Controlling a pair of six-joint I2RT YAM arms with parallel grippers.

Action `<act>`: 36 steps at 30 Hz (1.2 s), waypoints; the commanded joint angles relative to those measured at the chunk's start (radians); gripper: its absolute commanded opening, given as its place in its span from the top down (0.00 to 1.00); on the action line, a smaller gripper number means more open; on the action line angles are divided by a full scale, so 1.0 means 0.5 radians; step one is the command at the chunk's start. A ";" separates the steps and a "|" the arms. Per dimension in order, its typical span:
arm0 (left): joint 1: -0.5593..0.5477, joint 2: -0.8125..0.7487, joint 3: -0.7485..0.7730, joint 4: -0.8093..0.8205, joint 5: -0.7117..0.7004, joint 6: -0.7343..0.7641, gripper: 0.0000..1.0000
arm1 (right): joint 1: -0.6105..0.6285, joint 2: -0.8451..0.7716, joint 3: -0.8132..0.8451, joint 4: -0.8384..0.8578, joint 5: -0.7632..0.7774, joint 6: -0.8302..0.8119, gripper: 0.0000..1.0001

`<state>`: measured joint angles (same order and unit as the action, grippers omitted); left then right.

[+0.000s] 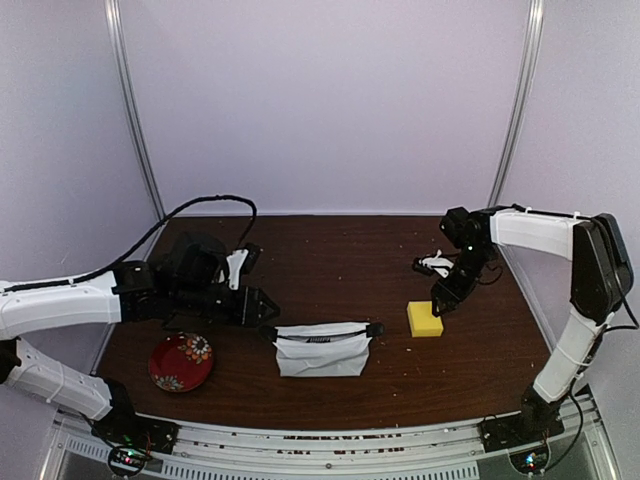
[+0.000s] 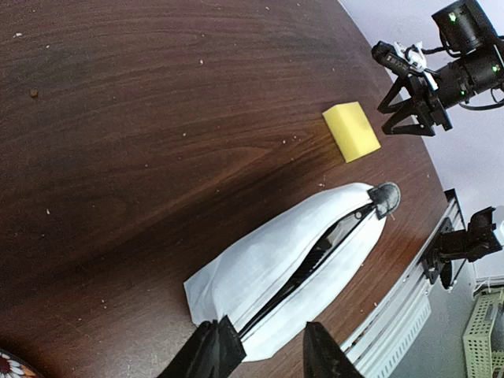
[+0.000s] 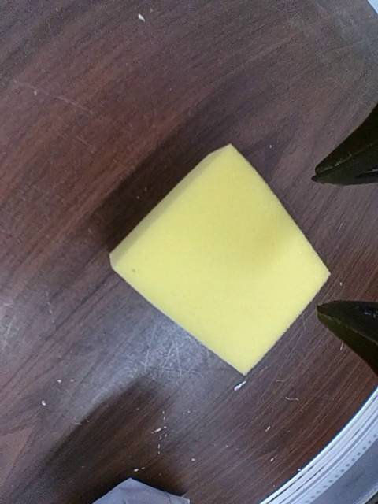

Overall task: Sort the hair-cutting tools
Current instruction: Adjust the kit bag at the center of the board.

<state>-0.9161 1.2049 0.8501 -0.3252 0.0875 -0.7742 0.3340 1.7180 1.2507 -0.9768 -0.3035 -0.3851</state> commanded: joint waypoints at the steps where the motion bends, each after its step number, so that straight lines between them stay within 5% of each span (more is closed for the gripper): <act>1: -0.061 -0.001 0.096 -0.017 -0.084 0.138 0.61 | -0.017 0.057 -0.044 -0.066 -0.095 0.007 0.48; 9: -0.242 0.302 0.372 -0.076 -0.073 0.446 0.62 | -0.008 -0.063 0.019 -0.143 -0.509 -0.070 0.51; 20: -0.349 0.741 0.580 -0.129 0.039 0.456 0.72 | 0.245 0.053 0.215 -0.466 -1.329 -0.304 0.54; 24: -0.349 0.833 0.553 -0.253 -0.046 0.377 0.74 | 0.337 0.131 0.218 -0.502 -1.373 -0.350 0.56; 30: -0.349 0.699 0.549 -0.672 -0.646 0.035 0.91 | 0.388 0.145 0.186 -0.462 -1.351 -0.344 0.57; 36: -0.351 0.605 0.577 -0.688 -0.657 0.089 0.85 | 0.390 0.162 0.177 -0.470 -1.364 -0.364 0.58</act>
<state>-1.0901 1.5402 1.1164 -0.6468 -0.1967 -0.7319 0.5262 1.7920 1.3483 -1.1965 -0.9615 -0.5476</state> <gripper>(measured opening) 0.101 0.424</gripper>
